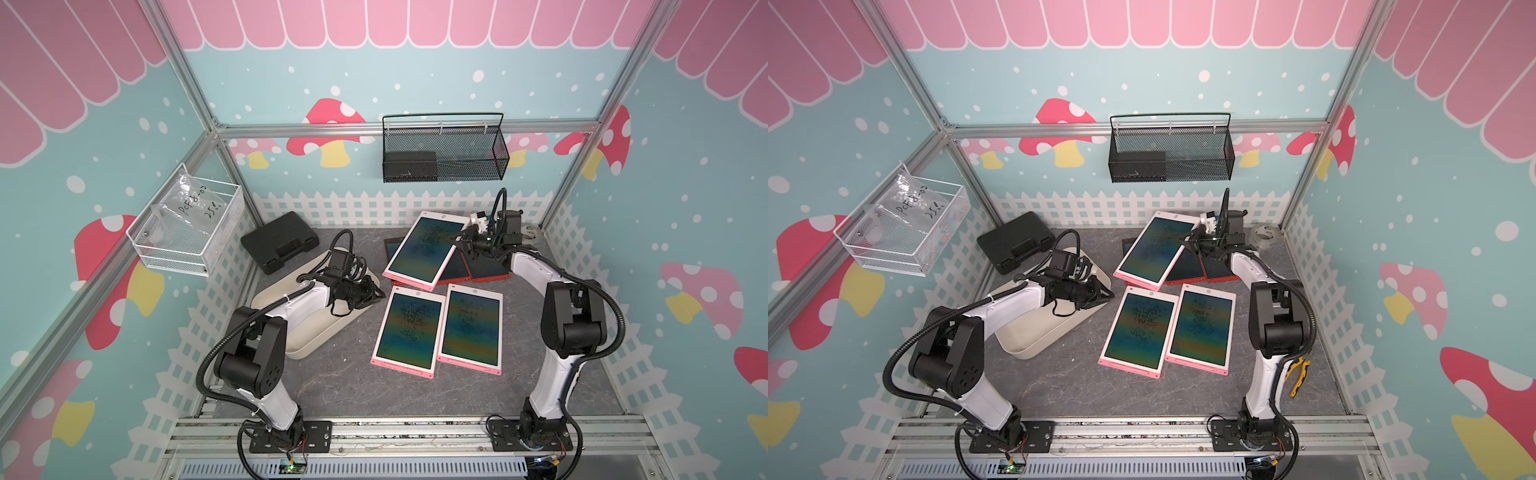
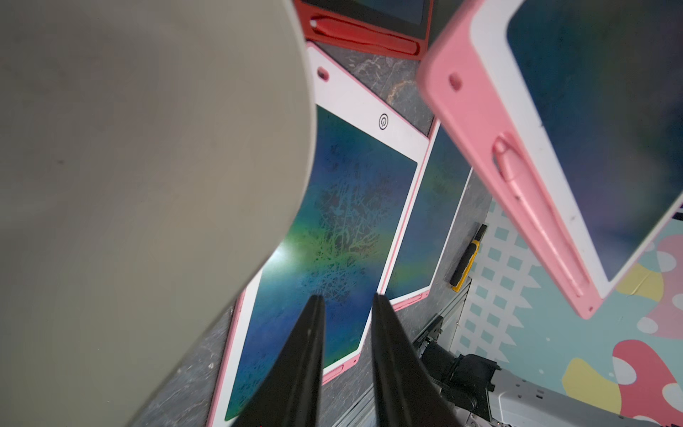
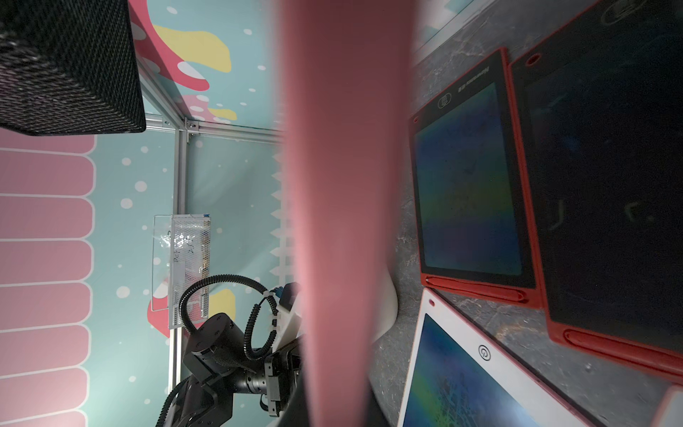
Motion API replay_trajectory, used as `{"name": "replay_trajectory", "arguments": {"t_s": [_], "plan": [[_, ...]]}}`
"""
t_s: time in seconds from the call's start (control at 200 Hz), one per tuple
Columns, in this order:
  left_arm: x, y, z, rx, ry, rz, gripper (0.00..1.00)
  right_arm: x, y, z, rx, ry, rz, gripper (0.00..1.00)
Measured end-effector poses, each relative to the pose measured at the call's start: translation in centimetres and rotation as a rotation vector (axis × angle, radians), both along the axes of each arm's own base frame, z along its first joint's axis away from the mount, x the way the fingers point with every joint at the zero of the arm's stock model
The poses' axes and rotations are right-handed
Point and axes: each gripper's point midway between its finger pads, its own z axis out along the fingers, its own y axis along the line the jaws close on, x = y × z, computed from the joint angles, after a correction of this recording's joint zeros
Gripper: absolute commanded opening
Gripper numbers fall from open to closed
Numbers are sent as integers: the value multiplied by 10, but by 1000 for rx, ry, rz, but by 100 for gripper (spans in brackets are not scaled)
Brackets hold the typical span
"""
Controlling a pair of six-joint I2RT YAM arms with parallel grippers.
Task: Take out the writing tablet from the storage box
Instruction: Move the storage box to the center of the board.
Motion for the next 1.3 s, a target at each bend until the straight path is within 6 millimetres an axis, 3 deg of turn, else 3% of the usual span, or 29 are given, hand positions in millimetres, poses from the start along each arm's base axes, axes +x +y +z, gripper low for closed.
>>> {"name": "replay_trajectory", "arguments": {"t_s": [0.235,0.495,0.625,0.811,0.986,1.131,1.301], "plan": [[12,-17,-9,9,-4,-48,25,4,-32,7,-31,-26,-59,0],[58,-26,-27,57,-29,-48,21,1,-33,0,-54,-14,-49,0],[64,-21,-36,83,-30,-29,21,-1,-33,-1,-60,-14,-40,0],[83,9,-38,109,-47,55,20,-4,-30,1,-66,-15,-15,0],[96,43,-39,126,-59,141,20,-4,-16,18,-86,-63,38,0],[95,70,-40,150,-58,202,19,-5,13,22,-92,-86,109,0],[88,106,-41,178,-45,277,18,-15,58,8,-103,-57,202,0]]}}
